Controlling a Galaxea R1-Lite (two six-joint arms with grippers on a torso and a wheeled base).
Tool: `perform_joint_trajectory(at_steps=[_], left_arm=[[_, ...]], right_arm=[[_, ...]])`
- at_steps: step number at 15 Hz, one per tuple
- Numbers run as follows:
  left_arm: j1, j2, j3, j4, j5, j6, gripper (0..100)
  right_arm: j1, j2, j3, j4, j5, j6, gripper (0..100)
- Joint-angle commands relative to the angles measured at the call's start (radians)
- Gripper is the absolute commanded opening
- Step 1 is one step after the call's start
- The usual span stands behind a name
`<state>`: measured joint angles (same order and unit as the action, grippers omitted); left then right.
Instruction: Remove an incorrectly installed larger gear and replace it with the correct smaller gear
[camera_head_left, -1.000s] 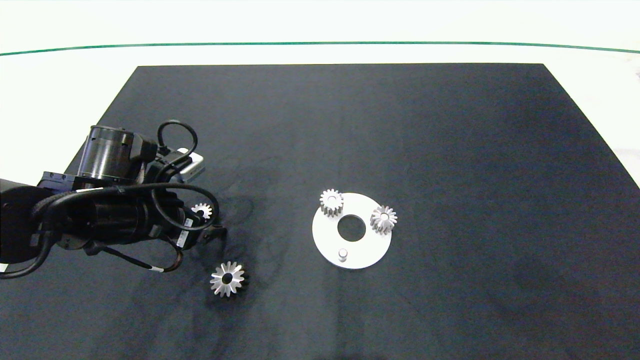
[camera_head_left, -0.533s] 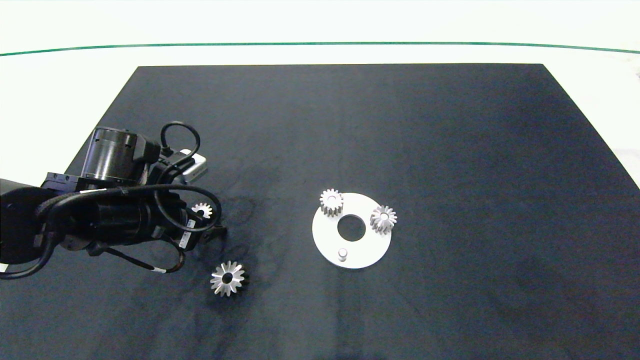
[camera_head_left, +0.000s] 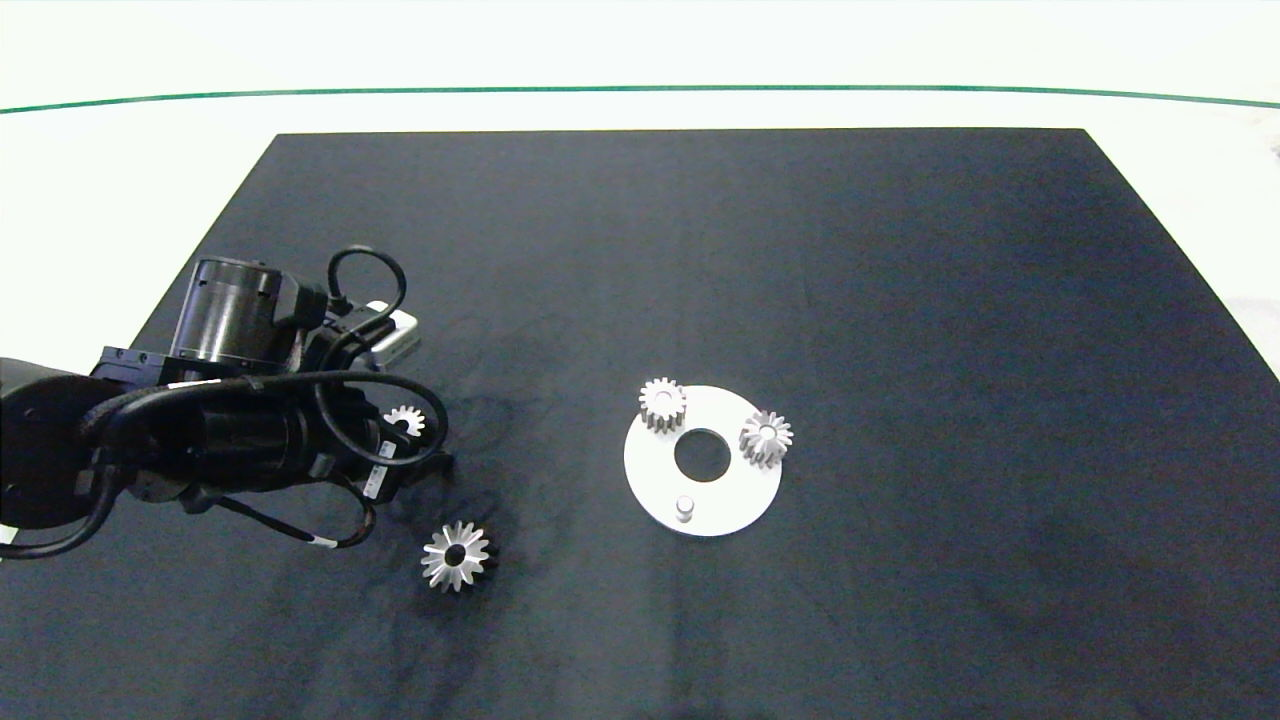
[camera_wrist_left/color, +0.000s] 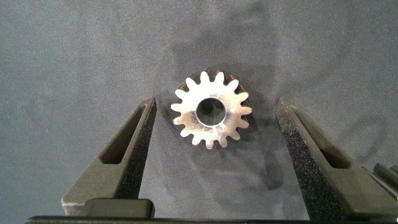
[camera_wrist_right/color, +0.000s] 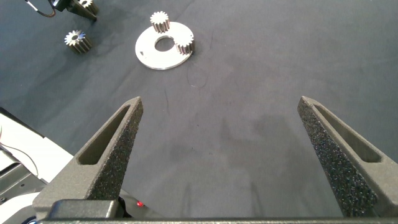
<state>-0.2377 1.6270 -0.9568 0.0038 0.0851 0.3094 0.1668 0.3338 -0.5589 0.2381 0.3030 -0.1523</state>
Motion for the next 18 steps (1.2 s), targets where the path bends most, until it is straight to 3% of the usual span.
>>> perform_joint_trajectory(at_steps=[1,18], left_arm=[[0.0,0.01,-0.002,0.001,0.002,0.002,65],[0.0,0.025,-0.028,0.025,0.002,-0.001,30]], right_arm=[[0.0,0.002,-0.001,0.001,0.002,-0.001,100],[0.0,0.002,-0.001,0.001,0.002,-0.001,100]])
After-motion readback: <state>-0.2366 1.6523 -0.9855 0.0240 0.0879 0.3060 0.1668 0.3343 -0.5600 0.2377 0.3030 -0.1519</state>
